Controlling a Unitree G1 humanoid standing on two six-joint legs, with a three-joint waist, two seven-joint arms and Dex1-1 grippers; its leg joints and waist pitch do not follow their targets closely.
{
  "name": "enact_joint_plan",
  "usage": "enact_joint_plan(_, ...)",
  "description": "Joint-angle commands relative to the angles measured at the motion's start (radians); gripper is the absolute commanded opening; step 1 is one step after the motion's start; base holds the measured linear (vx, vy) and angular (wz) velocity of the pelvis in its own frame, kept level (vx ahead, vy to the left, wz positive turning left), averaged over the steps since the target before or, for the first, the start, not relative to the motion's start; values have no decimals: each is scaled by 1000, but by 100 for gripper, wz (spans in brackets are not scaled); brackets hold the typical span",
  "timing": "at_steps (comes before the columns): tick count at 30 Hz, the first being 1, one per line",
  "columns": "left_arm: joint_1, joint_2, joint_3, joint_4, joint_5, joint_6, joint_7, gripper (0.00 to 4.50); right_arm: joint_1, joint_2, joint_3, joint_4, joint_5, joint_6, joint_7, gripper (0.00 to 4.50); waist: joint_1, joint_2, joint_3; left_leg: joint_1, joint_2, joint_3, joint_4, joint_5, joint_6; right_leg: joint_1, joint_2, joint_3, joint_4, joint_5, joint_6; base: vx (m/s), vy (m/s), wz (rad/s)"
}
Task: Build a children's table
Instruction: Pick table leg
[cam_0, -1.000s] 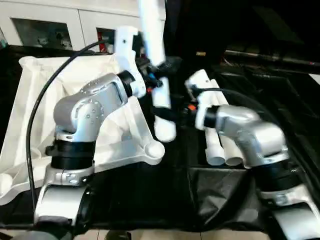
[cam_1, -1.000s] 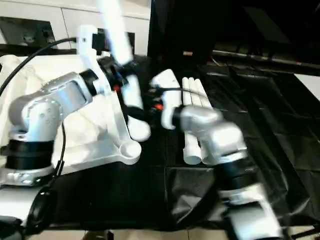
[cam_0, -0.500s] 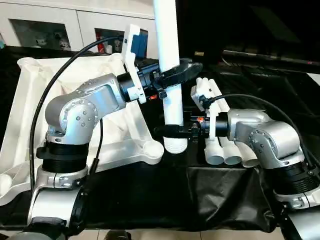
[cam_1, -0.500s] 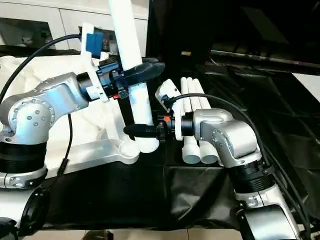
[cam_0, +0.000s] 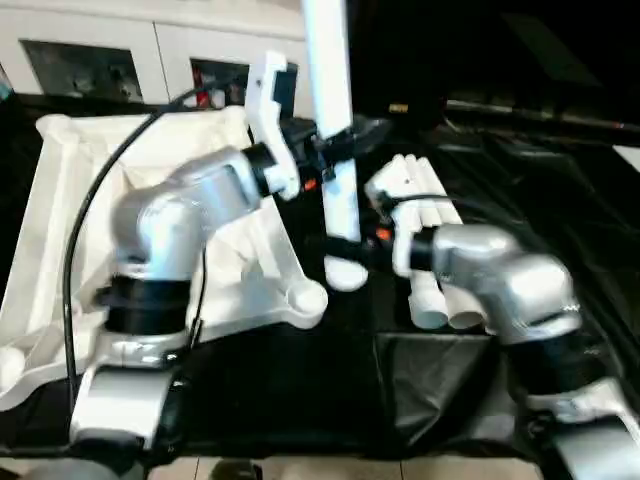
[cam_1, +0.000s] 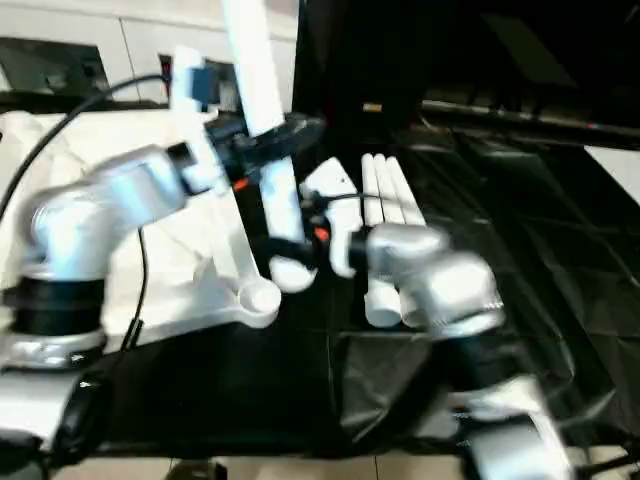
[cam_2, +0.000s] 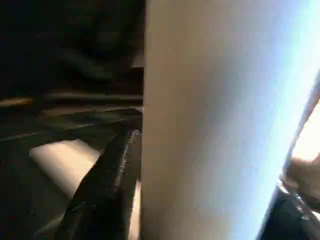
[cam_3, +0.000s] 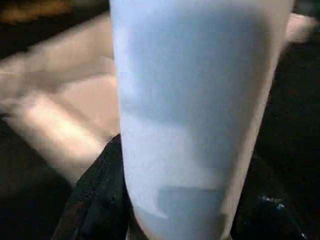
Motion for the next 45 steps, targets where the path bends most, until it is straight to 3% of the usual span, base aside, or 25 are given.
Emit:
enact_joint_plan(1, -19, -36, 29, 49, 47, -20, 131, 294, -31, 27, -8, 2, -31, -44, -82, 196, -5, 24, -78, 33, 62, -30, -68, -199, -94, 46, -104, 59, -81, -96, -137, 0, 0, 0)
enact_joint_plan(6, -21, -81, 75, 61, 54, -42, 233, 294, -45, 80, -16, 35, -62, -70, -173, 195, -5, 22, -81, 30, 62, -29, -65, -148, -74, 47, -103, 59, -73, 6, -153, 0, 0, 0)
enact_joint_plan(8, -21, -95, 86, 61, 62, -48, 258, 294, -49, 100, -23, 57, -80, -85, -206, 195, -5, 21, -80, 32, 61, -28, -66, -154, -71, 45, -102, 58, -73, -1, -151, 0, 0, 0)
enact_joint_plan(16, -15, -115, 117, 36, 44, -47, 284, 216, -57, 134, -40, 90, -98, -109, -254, 195, -4, 21, -76, 34, 63, -29, -71, -192, -77, 42, -104, 60, -81, -63, -122, 0, 0, 0)
enact_joint_plan(18, -13, -114, 116, 30, 41, -47, 281, 203, -59, 138, -48, 94, -91, -113, -252, 251, -4, 20, -75, 33, 63, -29, -71, -196, -78, 42, -105, 60, -81, -70, -120, 0, 0, 0)
enact_joint_plan(21, -11, -98, 93, 1, 38, -29, 237, 186, -63, 140, -76, 87, -41, -112, -195, 274, -4, 18, -77, 33, 62, -28, -70, -194, -73, 42, -105, 60, -81, -76, -111, 0, 0, 0)
enact_joint_plan(24, -7, -68, 44, -35, 35, -6, 162, 183, -63, 82, -57, 38, 11, -56, -62, 300, -1, 18, -77, 33, 64, -28, -69, -171, -59, 43, -103, 60, -77, -43, -113, 0, 0, 0)
enact_joint_plan(25, -7, -60, 31, -45, 31, 1, 141, 182, -64, 58, -52, 21, 25, -36, -23, 314, -2, 14, -75, 32, 63, -27, -69, -167, -55, 44, -101, 59, -78, -38, -114, 0, 0, 0)
enact_joint_plan(28, -10, -38, 1, -67, 21, 16, 98, 182, -74, -9, -66, 0, 76, 11, 71, 316, 5, 14, -77, 30, 63, -26, -65, -139, -40, 48, -103, 60, -75, -5, -120, 0, 0, 0)
enact_joint_plan(32, -19, -19, -24, -89, 0, 34, 35, 182, -94, -87, -96, 8, 139, 80, 186, 316, 3, 7, -74, 27, 60, -23, -62, -152, -34, 48, -106, 59, -82, -73, -137, 0, 0, 0)
enact_joint_plan(37, -23, -1, -50, -92, 7, 34, -18, 182, -108, -160, -88, 13, 172, 124, 281, 316, 5, 6, -74, 27, 60, -23, -60, -140, -23, 47, -105, 59, -85, -102, -136, 0, 0, 0)
enact_joint_plan(45, -25, 4, -54, -95, 5, 41, -35, 182, -105, -188, -71, -3, 184, 132, 334, 316, 4, 2, -76, 26, 61, -22, -58, -125, -14, 46, -104, 56, -82, -79, -162, 0, 0, 0)
